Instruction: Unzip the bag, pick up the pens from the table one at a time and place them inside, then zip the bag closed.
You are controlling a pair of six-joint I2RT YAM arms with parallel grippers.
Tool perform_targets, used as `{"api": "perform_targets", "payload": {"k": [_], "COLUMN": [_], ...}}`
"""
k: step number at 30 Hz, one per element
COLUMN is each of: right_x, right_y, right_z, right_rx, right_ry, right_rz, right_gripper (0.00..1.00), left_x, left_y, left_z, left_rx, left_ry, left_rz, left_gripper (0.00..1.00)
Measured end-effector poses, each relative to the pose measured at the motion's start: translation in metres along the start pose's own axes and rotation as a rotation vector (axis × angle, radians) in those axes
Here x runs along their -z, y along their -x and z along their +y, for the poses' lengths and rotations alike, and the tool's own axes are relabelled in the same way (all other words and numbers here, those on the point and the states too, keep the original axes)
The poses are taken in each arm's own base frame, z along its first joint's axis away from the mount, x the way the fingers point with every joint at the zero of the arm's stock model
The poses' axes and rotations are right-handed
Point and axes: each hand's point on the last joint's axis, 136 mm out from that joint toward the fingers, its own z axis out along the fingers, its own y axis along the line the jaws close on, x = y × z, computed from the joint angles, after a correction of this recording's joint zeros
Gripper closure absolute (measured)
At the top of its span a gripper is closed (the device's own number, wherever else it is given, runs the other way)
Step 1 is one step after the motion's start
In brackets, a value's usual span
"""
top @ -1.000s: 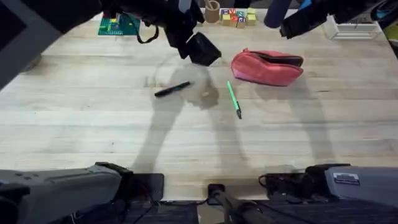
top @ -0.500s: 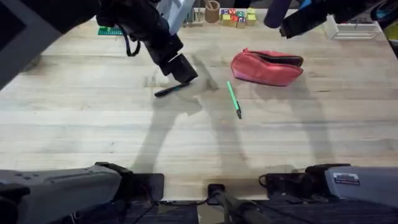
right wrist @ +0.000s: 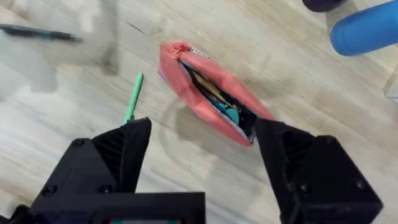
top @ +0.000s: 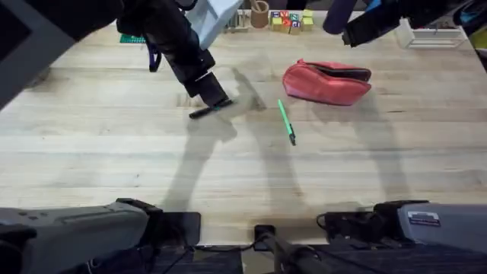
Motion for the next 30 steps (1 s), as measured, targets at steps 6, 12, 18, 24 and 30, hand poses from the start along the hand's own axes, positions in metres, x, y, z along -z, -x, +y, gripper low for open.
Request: {"api": "perform_targets", "payload": {"k": [6,12,18,24,30], "right_x": [0.0,0.0,0.0,0.0,0.0], "right_y": [0.0,0.0,0.0,-0.003,-0.004], "right_z": [0.0,0.0,0.0,0.001,0.002], "right_rx": [-0.002,-0.002,-0.003,-0.005,-0.005], "right_ry": [0.0,0.0,0.001,0.006,0.007], "right_rz": [0.0,0.0,0.001,0.013,0.016], "right_gripper": [0.005,0.005,0.005,0.005,0.005], "left_x": [-0.003,-0.02,-0.033,-0.044,-0.076], "left_y": [-0.002,-0.012,-0.014,-0.017,-0.027], "left_z": [-0.001,-0.007,-0.007,-0.008,-0.013], "left_rx": [-0.005,-0.025,-0.068,-0.084,-0.079], "left_ry": [-0.002,-0.019,-0.013,-0.024,-0.096], "left_rz": [0.006,0.029,0.021,0.033,0.112], "left_gripper": [0.007,0.008,0.008,0.008,0.007]}}
